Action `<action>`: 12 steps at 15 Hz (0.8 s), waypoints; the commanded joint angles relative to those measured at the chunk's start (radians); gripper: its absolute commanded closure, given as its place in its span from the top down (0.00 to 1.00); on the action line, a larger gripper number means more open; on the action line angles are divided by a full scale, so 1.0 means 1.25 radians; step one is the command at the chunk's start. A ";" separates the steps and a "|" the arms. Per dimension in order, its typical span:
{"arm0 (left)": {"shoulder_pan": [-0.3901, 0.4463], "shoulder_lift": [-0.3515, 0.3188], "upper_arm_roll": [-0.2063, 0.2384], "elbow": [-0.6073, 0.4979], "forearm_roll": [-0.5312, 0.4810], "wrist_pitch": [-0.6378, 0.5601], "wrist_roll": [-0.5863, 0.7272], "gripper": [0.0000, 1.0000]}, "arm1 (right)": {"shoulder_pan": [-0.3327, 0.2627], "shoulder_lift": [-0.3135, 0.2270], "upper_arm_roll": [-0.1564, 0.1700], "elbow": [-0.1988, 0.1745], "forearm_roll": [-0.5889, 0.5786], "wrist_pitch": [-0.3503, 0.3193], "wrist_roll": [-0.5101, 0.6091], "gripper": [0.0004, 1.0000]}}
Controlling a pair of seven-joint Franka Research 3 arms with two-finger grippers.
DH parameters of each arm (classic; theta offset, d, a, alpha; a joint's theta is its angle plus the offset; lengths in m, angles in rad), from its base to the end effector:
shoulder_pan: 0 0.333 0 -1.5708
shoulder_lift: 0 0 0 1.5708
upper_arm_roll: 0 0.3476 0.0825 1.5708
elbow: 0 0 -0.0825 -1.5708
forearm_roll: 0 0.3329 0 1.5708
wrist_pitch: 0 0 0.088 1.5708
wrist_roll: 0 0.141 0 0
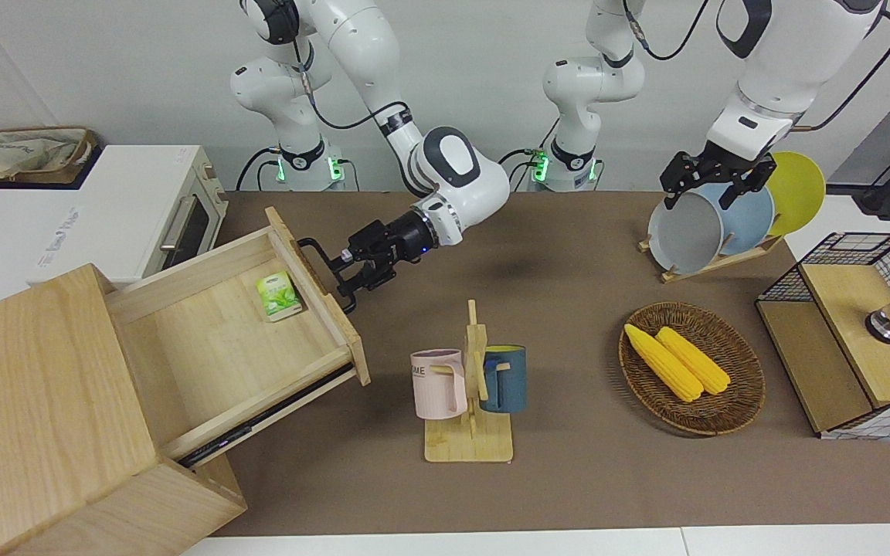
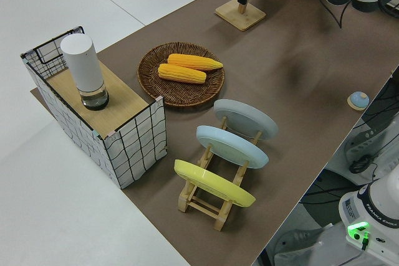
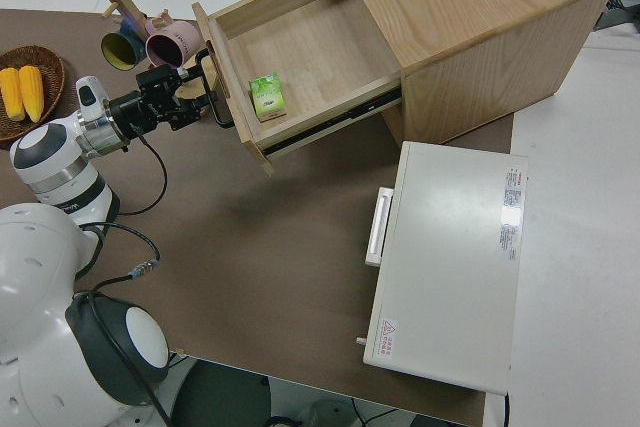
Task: Slide drawer open with right arm
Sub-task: 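Open the right gripper and withdraw it from the handle toward the robot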
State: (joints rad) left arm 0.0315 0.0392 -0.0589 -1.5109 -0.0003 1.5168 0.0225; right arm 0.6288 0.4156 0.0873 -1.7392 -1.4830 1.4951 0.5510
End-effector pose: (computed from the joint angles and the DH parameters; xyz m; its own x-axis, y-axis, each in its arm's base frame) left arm 0.5102 -0.0133 0.6227 0.9982 -0.0499 -0.0332 -0.0498 -0.9988 0.0033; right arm 0.5506 0.2735 0.4453 0.8248 0.5639 -0.0405 0.0708 -0.0320 0.9970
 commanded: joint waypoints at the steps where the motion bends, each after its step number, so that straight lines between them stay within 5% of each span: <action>1: 0.004 0.009 -0.006 0.020 0.014 -0.016 0.008 0.99 | 0.007 0.016 -0.006 0.019 -0.003 -0.007 -0.024 0.98; 4: 0.004 0.009 -0.006 0.020 0.014 -0.016 0.008 0.99 | 0.021 0.016 -0.006 0.030 0.003 -0.008 -0.024 0.98; 7: 0.004 0.009 -0.006 0.020 0.014 -0.016 0.008 0.99 | 0.052 0.029 -0.006 0.088 0.061 -0.012 -0.031 0.98; 10: 0.004 0.009 -0.006 0.020 0.014 -0.016 0.008 0.99 | 0.058 0.031 0.000 0.100 0.086 -0.031 -0.031 0.98; 12: 0.004 0.009 -0.006 0.021 0.014 -0.016 0.008 0.99 | 0.061 0.031 0.004 0.137 0.150 -0.031 -0.028 0.98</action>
State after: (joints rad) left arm 0.0315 0.0392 -0.0589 -1.5109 -0.0003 1.5168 0.0225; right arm 0.7003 0.4272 0.0869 -1.6520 -1.3906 1.4793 0.5354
